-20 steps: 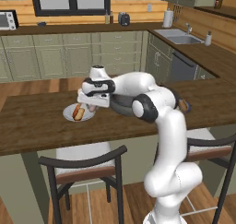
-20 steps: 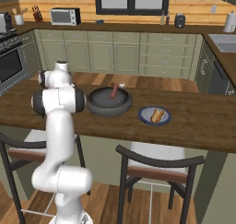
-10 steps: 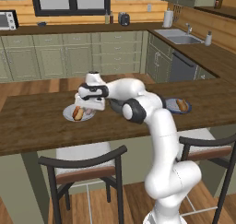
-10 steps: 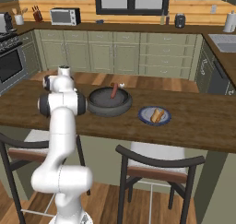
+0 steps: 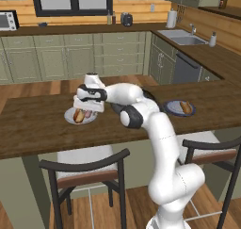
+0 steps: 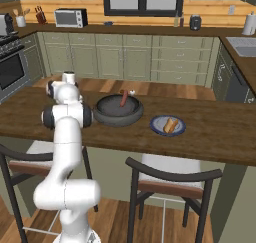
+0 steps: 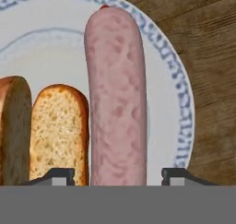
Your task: Place one bun and one sausage from the bowl on each plate.
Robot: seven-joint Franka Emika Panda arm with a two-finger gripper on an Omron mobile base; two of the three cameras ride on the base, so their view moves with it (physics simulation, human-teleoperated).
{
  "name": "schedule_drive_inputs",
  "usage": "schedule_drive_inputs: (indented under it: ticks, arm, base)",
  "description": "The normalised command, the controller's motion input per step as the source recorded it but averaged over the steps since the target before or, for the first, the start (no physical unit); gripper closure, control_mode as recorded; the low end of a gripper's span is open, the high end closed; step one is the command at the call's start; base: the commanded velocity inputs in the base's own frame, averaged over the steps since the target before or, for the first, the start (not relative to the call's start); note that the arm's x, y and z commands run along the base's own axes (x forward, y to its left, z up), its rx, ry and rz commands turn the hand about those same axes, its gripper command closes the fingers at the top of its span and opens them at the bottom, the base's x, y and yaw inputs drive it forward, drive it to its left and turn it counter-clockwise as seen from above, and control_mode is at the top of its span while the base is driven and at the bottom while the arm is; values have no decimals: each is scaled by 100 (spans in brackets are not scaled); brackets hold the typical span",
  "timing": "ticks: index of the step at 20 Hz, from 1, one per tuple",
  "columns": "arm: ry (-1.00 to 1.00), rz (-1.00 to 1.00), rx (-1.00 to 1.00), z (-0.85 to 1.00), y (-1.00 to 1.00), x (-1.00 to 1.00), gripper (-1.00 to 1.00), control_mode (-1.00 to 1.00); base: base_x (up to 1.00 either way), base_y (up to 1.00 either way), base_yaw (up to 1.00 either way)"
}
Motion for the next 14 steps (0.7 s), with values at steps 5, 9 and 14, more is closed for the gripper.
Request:
schedule_drive_inputs:
  ticks: [5, 9, 14]
  arm:
    - [-9, -3, 4, 31, -66, -61, -100, -100]
    - [-20, 0, 8, 37, -100, -100, -100, -100]
    - [-8, -9, 1, 26, -100, -35, -100, -100]
  base:
    - [0, 0, 0]
    - [0, 0, 0]
    - [0, 0, 0]
